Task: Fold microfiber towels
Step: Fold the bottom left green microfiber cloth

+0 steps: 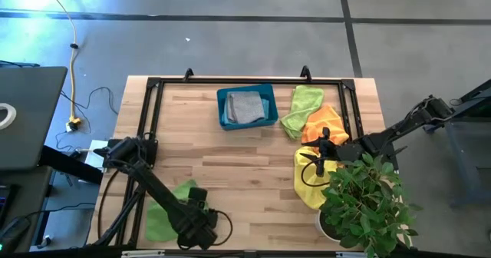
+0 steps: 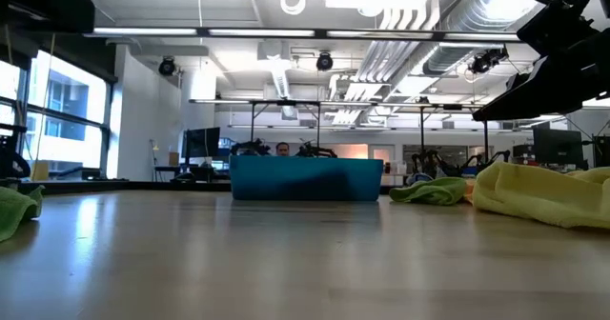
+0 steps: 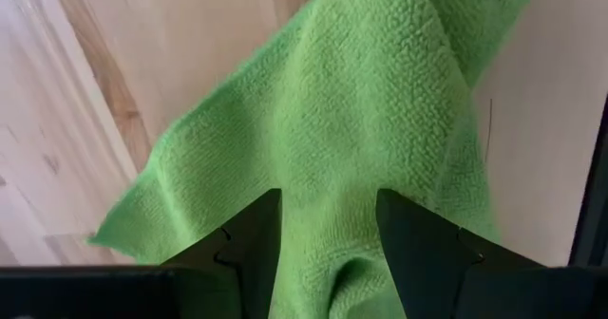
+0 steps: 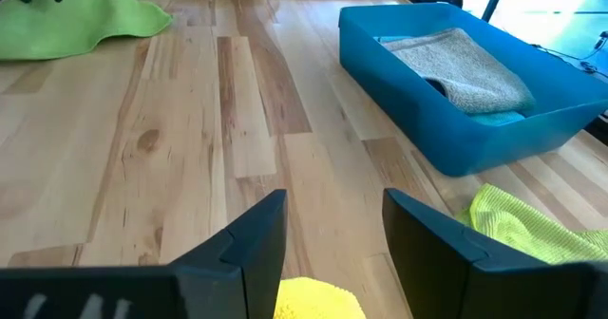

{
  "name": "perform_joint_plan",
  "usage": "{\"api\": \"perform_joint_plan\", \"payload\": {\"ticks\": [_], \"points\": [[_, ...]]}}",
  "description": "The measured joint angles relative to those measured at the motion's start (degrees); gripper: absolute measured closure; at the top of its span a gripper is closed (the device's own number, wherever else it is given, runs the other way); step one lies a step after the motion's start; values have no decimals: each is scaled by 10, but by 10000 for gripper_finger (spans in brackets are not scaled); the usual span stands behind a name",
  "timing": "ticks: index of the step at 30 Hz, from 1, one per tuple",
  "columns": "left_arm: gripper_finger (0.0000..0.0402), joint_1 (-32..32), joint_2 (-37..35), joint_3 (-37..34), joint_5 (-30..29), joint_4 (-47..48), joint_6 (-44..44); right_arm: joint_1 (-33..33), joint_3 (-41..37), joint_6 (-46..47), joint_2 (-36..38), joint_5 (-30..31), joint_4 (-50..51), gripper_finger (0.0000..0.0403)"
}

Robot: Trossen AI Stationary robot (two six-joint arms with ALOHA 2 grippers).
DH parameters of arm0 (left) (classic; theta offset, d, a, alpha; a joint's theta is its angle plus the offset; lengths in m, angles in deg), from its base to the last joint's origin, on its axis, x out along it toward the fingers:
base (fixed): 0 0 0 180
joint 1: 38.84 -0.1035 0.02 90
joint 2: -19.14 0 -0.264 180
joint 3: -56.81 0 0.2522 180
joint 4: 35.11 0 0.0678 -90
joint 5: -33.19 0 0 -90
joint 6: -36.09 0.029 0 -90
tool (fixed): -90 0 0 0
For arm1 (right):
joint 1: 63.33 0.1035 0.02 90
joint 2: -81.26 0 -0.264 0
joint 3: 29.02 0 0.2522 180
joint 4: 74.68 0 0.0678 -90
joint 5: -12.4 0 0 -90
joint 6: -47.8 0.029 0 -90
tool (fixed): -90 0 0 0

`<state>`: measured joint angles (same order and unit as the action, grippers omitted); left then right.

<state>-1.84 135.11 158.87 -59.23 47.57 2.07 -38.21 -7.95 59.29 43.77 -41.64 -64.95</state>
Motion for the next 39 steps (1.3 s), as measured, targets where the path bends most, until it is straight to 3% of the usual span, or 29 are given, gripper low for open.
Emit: {"api": "perform_joint_plan", "payload": {"ticks": [14, 28, 31, 37, 39], "points": [[240, 5, -16, 26, 78, 7, 24, 0, 0, 0, 0, 0, 2, 236], [245, -3, 32, 25, 60, 5, 18, 0, 0, 0, 0, 0, 9, 236], [271, -8, 36, 25, 41, 4, 18, 0, 0, 0, 0, 0, 11, 236], [378, -30, 32, 25, 35, 2, 56, 0, 0, 0, 0, 0, 13, 236], [394, -44, 31, 25, 33, 1, 74, 0, 0, 0, 0, 0, 13, 236]]}}
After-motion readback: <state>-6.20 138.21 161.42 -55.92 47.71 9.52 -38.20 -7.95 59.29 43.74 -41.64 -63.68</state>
